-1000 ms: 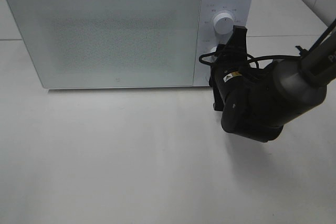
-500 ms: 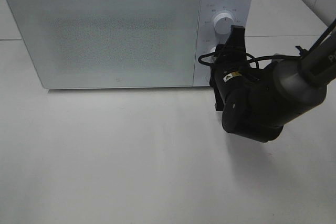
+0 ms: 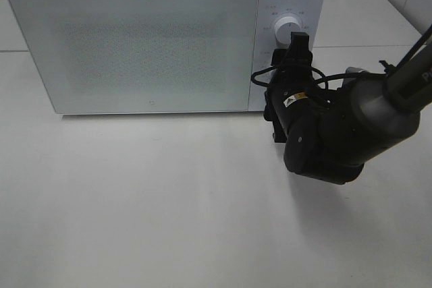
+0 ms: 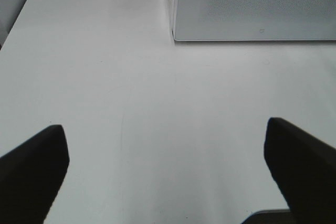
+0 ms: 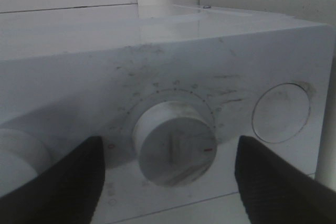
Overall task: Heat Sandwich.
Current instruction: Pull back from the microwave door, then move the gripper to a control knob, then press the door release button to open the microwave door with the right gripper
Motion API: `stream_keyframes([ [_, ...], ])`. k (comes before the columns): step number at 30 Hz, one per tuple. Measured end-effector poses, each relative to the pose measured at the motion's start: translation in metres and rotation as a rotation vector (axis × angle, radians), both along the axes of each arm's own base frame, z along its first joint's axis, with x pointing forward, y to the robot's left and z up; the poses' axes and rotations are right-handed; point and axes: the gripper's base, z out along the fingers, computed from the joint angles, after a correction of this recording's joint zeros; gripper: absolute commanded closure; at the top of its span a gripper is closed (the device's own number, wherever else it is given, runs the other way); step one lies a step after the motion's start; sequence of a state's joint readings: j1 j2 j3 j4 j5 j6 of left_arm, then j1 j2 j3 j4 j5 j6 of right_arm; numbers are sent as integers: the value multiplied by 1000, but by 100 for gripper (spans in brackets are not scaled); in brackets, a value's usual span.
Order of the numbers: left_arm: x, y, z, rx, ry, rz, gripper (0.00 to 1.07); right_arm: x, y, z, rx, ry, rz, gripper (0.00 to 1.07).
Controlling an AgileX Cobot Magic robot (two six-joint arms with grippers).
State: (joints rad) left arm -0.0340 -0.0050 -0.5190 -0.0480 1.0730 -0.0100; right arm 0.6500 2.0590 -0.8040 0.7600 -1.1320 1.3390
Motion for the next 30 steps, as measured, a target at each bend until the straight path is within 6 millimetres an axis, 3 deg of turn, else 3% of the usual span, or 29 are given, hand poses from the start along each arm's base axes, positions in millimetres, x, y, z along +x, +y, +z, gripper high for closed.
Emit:
stream_keyframes([
  [11, 0, 0, 0, 0, 0, 0, 10, -2, 2, 3, -18, -2, 48, 35],
  [20, 0, 0, 0, 0, 0, 0, 10, -25, -7, 7, -89, 44, 145, 35],
  [24, 0, 0, 0, 0, 0, 0, 10, -42, -10, 13, -194, 91, 273, 34],
  [30, 0, 0, 0, 0, 0, 0, 10, -52, -5, 27, -348, 111, 431, 27],
])
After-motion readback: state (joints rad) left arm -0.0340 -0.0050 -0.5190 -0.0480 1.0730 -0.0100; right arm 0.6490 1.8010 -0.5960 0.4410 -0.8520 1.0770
